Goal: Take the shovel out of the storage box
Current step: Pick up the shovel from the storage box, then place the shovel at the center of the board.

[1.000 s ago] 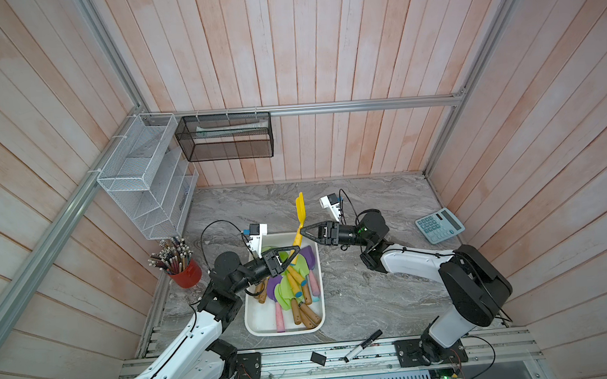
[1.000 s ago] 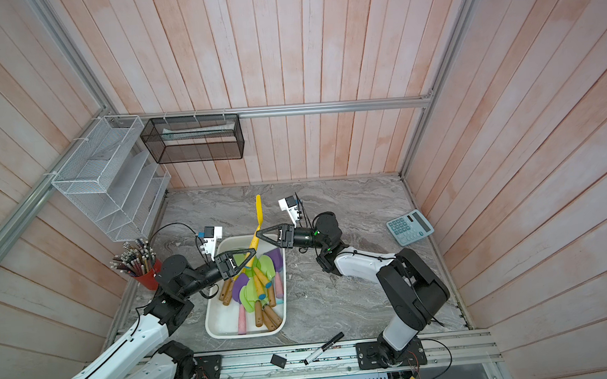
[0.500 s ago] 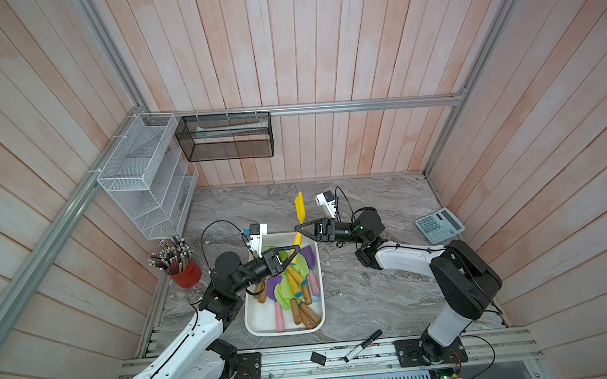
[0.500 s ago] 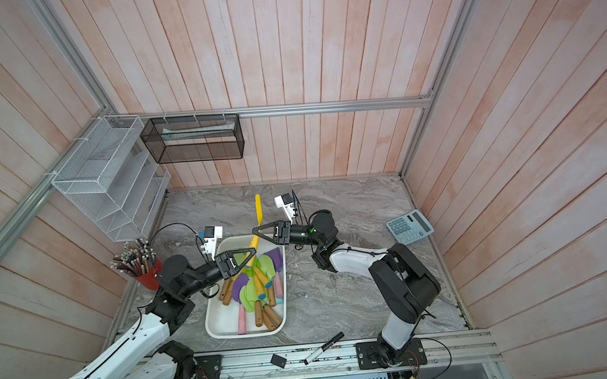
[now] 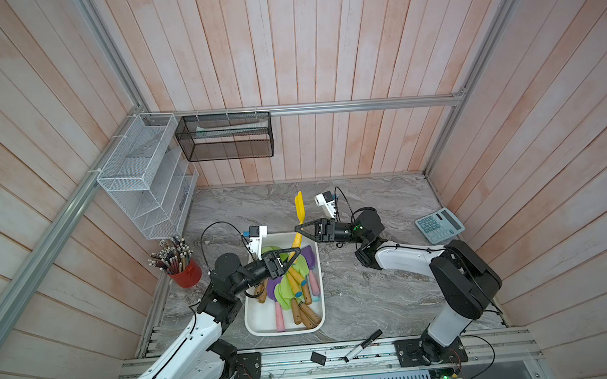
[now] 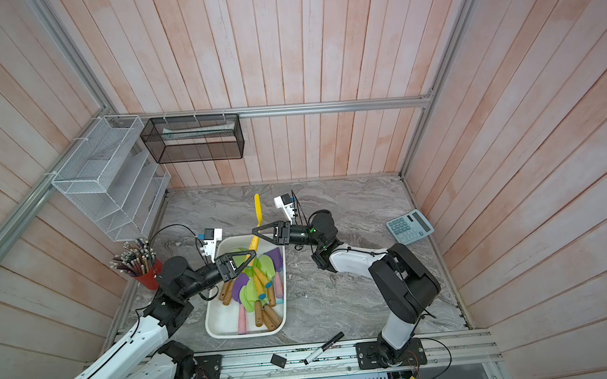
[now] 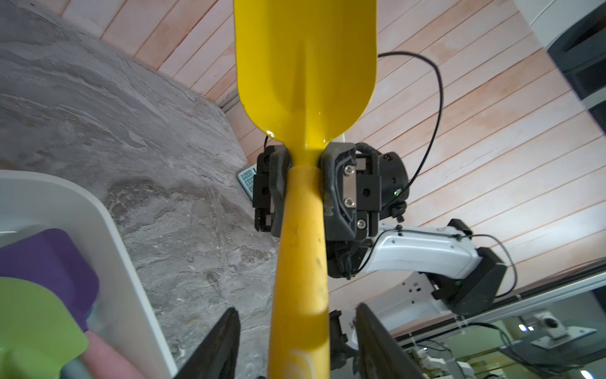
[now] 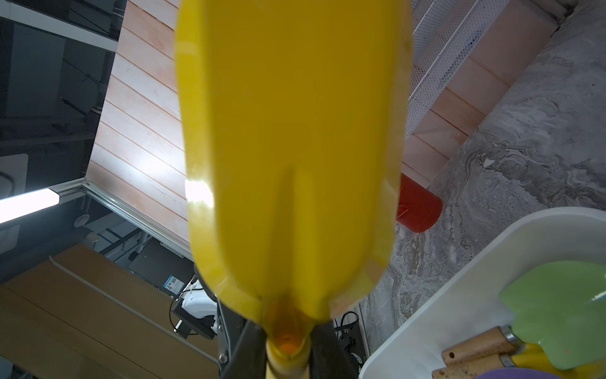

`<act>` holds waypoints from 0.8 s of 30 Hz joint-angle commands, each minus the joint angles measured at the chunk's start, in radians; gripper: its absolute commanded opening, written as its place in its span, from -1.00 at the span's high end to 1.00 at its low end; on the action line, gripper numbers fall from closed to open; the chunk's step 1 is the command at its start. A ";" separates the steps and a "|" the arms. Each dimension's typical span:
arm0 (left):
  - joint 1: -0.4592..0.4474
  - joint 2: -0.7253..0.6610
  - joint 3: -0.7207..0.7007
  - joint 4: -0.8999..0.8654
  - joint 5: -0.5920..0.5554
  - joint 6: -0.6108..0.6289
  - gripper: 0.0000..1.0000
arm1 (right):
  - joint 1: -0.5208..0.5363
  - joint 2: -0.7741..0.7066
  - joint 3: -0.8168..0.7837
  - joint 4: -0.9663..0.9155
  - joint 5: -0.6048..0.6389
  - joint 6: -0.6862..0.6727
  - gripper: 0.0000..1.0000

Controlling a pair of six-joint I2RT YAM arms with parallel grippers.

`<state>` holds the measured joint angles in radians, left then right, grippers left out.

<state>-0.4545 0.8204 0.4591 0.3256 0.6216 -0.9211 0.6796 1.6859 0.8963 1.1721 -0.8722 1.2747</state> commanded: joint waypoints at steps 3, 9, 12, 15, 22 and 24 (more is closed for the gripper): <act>0.025 -0.065 0.084 -0.211 -0.097 0.121 -0.26 | -0.082 -0.076 -0.024 -0.076 0.011 -0.062 0.76; 0.026 -0.024 0.132 -0.423 -0.256 0.193 -0.28 | -0.230 -0.155 0.011 -0.452 0.031 -0.248 0.76; 0.015 0.020 0.154 -0.506 -0.323 0.221 -0.27 | -0.302 -0.153 0.076 -0.733 0.102 -0.413 0.76; -0.022 0.044 0.176 -0.573 -0.421 0.246 -0.27 | -0.347 -0.113 0.160 -0.989 0.249 -0.584 0.77; -0.110 0.101 0.226 -0.684 -0.603 0.280 -0.27 | -0.341 0.063 0.389 -1.296 0.557 -0.802 0.81; -0.122 0.114 0.231 -0.703 -0.628 0.283 -0.28 | -0.332 0.129 0.474 -1.354 0.628 -0.840 0.81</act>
<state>-0.5636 0.9211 0.6594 -0.3084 0.0906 -0.6724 0.3344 1.7535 1.2789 -0.0044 -0.4129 0.5694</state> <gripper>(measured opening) 0.638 0.194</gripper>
